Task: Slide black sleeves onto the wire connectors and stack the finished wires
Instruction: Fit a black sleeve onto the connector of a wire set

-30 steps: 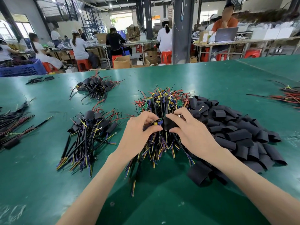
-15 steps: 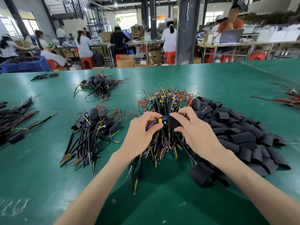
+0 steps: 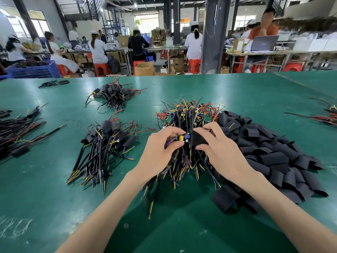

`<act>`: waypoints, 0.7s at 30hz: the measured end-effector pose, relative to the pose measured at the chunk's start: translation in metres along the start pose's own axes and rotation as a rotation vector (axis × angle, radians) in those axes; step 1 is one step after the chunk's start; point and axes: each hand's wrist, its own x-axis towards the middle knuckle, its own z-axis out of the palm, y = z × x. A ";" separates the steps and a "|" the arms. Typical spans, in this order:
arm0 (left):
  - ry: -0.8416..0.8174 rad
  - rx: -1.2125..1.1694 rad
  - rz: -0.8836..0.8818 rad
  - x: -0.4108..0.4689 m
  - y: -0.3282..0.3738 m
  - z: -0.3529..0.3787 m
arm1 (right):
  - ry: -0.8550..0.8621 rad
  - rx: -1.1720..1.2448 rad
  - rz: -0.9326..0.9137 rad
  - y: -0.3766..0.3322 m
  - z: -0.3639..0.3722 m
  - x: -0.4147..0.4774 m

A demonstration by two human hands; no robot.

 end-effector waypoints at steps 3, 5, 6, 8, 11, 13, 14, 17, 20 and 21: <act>-0.003 -0.007 0.005 0.001 0.001 -0.002 | -0.030 0.048 0.043 0.001 0.002 0.001; 0.004 -0.021 0.005 0.001 0.001 -0.001 | -0.043 0.069 0.064 0.001 0.002 0.001; 0.008 -0.040 0.001 0.000 0.002 -0.001 | -0.037 0.076 0.068 0.001 0.002 0.002; 0.010 -0.069 -0.012 0.000 0.001 0.000 | -0.033 0.084 0.066 0.000 0.000 0.002; 0.001 -0.038 -0.001 0.000 0.000 0.000 | -0.019 0.126 0.028 -0.001 -0.003 0.002; -0.004 -0.013 0.011 0.000 0.000 -0.001 | -0.025 0.148 0.038 -0.001 -0.003 0.001; -0.008 -0.003 0.017 0.000 -0.001 -0.001 | -0.028 0.134 0.036 0.000 -0.002 0.001; -0.023 0.041 0.053 0.001 -0.001 -0.002 | -0.072 0.135 0.038 0.002 -0.001 0.001; 0.001 0.063 0.067 0.002 0.000 -0.002 | -0.099 0.196 0.023 0.004 -0.003 0.003; 0.009 0.069 0.062 0.002 0.000 -0.002 | -0.103 0.208 0.022 0.004 -0.004 0.004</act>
